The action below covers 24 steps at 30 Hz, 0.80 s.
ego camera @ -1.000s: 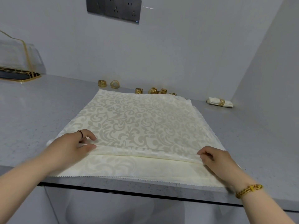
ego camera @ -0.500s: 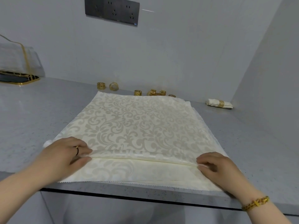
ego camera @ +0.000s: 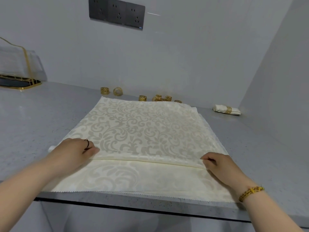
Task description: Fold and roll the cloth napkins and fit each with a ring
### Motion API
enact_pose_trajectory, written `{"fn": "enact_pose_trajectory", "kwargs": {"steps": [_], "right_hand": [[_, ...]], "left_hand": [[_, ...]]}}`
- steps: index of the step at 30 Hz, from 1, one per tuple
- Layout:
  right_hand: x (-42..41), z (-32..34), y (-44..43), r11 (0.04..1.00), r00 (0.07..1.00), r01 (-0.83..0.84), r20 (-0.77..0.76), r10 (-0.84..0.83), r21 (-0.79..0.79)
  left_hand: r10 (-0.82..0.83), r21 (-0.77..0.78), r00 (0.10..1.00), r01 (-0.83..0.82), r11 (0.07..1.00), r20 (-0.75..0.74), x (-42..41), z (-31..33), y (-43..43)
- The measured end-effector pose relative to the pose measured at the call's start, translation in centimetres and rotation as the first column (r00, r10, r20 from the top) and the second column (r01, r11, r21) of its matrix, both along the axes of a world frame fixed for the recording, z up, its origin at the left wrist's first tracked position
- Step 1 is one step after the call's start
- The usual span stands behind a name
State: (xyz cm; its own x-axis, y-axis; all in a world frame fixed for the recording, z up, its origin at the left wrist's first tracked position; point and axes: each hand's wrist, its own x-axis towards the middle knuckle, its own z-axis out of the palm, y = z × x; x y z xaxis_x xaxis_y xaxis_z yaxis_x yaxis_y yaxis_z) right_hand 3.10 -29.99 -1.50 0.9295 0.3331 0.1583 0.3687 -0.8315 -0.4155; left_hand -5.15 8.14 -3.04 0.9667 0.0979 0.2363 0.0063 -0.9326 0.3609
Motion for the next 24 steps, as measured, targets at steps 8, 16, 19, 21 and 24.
{"fn": "enact_pose_trajectory", "kwargs": {"steps": [8,16,19,21,24], "right_hand": [[0.4,-0.6,0.6,0.994,0.969,-0.021,0.241,0.047,-0.107],[-1.0,-1.4,-1.0,0.975,0.964,-0.160,0.190,0.188,-0.153],[-0.8,-1.3,-0.6,0.980,0.965,-0.109,0.217,0.144,-0.165],[-0.6,-1.5,-0.1,0.988,0.957,-0.065,0.271,0.101,-0.137],[-0.3,-0.6,0.4,0.999,0.978,-0.019,0.205,0.028,-0.045]], "left_hand": [[-0.102,0.112,0.974,0.080,0.990,0.202,-0.2,0.1,-0.3],[-0.250,0.277,0.936,0.178,0.944,0.249,-1.3,-1.5,0.5],[-0.124,0.195,0.958,0.074,0.978,0.257,-1.3,-1.1,-0.1],[-0.005,0.055,0.964,-0.010,0.998,0.266,-1.0,-0.9,-0.8],[0.058,-0.282,0.984,-0.009,0.959,0.166,-0.1,-0.3,-1.3]]}}
